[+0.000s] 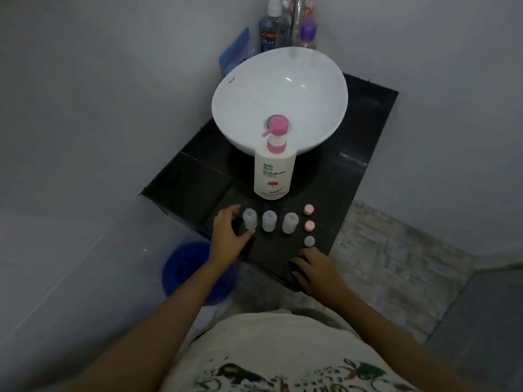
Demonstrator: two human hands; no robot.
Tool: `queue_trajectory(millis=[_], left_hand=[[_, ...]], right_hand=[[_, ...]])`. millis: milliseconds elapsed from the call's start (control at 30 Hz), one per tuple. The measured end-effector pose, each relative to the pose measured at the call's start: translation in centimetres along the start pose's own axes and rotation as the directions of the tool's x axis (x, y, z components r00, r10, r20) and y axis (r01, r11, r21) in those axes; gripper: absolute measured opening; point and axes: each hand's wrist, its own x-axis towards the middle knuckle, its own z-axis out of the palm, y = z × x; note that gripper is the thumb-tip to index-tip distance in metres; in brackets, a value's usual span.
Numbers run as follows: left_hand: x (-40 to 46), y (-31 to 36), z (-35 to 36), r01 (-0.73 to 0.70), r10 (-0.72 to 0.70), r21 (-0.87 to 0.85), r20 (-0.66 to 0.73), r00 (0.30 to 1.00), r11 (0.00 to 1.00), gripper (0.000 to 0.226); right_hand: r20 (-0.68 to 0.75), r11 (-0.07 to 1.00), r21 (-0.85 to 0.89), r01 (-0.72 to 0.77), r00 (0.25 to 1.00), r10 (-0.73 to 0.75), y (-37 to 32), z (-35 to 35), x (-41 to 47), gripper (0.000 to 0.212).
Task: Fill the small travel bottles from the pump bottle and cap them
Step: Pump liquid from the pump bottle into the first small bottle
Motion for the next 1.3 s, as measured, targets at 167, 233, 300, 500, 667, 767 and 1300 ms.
queue_trajectory(millis=[167,233,300,500,667,767,1300], left_hand=[[0.9,0.7,0.2,0.009,-0.012,0.051,0.062,0.998,0.999,0.036],[0.9,0.9,-0.2,0.017,-0.019,0.034,0.047,0.999,0.999,0.031],[1.0,1.4,-0.9,0.026,-0.027,0.011,0.031,0.999,1.000,0.031],[1.5,4.9,-3.8,-0.052,0.048,-0.074,-0.062,0.997,0.996,0.031],[2.9,9.0,-5.1,-0.156,0.148,-0.060,-0.122,0.981,0.986,0.033],[4.1,10.7,-5.3,-0.192,0.185,-0.042,-0.125,0.975,0.981,0.032],[5.6,13.5,-6.8,-0.259,0.272,0.116,-0.118,0.955,0.959,0.037]], right_hand=[[-0.128,0.992,0.127,0.027,0.992,-0.010,-1.0,-3.0,2.0,0.026],[-0.239,0.979,0.201,0.043,0.971,0.007,-1.5,-5.0,3.7,0.028],[-0.366,0.959,0.279,0.052,0.929,0.057,-1.5,-7.5,5.9,0.029],[-0.634,0.855,0.499,0.139,0.732,0.251,-1.0,-16.2,14.9,0.026],[-0.448,0.821,0.571,-0.014,0.833,0.325,-0.8,-18.5,21.4,0.025],[-0.239,0.751,0.656,-0.079,0.922,0.306,-0.9,-17.6,23.0,0.028],[0.026,0.581,0.794,-0.177,0.965,0.260,-0.6,-16.7,24.1,0.034]])
